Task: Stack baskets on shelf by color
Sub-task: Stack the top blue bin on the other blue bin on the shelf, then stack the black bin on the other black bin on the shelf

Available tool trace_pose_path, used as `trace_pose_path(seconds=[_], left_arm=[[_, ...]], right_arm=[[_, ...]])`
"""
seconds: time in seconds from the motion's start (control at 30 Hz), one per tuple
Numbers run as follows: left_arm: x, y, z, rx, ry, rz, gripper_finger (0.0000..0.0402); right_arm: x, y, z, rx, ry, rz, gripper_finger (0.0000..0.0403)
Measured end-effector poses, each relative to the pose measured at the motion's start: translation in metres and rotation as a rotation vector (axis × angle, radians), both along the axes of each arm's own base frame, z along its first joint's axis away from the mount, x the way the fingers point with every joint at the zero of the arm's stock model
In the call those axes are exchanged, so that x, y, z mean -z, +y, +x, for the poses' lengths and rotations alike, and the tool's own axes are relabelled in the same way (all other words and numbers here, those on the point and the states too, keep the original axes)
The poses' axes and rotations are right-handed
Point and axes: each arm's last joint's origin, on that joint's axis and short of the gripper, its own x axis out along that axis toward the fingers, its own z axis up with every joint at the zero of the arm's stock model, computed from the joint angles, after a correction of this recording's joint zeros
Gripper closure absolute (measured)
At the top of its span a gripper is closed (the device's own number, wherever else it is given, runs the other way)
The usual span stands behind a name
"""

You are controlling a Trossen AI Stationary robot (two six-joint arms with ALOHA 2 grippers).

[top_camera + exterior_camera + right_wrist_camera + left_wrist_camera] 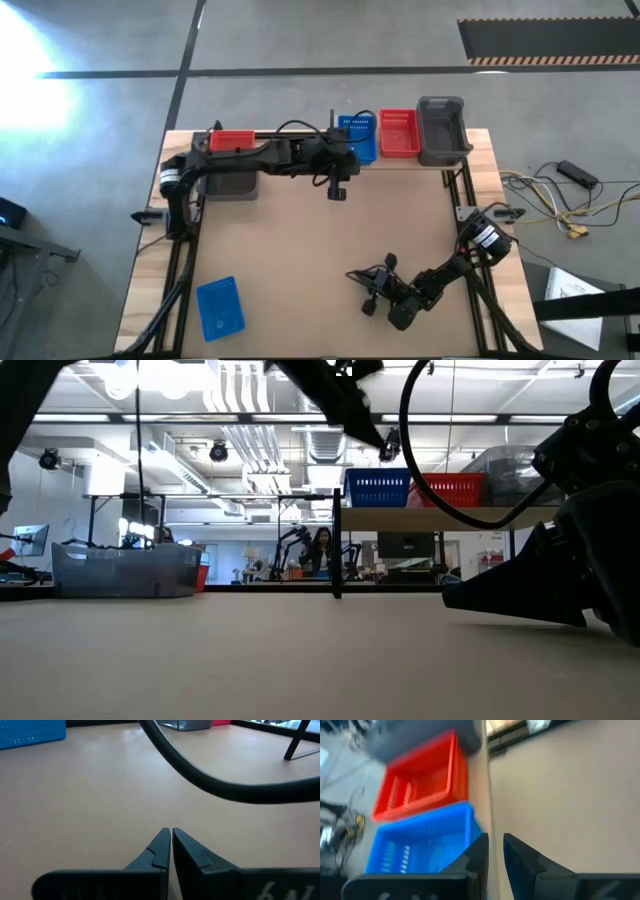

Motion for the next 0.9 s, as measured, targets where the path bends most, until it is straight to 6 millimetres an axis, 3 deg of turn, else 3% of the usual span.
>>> trace_pose_path(seconds=[0.07, 0.17, 0.37, 0.53, 0.7, 0.9], left_arm=[[-0.011, -0.01, -0.01, 0.018, -0.012, -0.004, 0.0359], [-0.009, -0.023, -0.025, 0.016, 0.028, -0.053, 0.0359], [0.025, -0.036, -0.077, -0.075, 0.142, -0.201, 0.0359], [0.057, -0.039, -0.132, -0.298, 0.153, -0.332, 0.0359], [0.07, -0.042, -0.188, -0.562, 0.092, -0.414, 0.0359], [0.078, -0.045, -0.237, -0.658, 0.081, -0.432, 0.0359]], right_arm=[[0.001, -0.001, -0.001, 0.0, 0.009, -0.008, 0.039], [0.003, -0.005, -0.001, 0.01, 0.029, -0.019, 0.039], [0.008, -0.022, 0.002, 0.02, 0.083, -0.015, 0.039], [0.013, -0.041, 0.01, -0.037, 0.199, -0.052, 0.039], [0.012, -0.056, 0.021, -0.102, 0.279, -0.12, 0.039], [-0.008, -0.063, 0.024, -0.129, 0.279, -0.193, 0.039]])
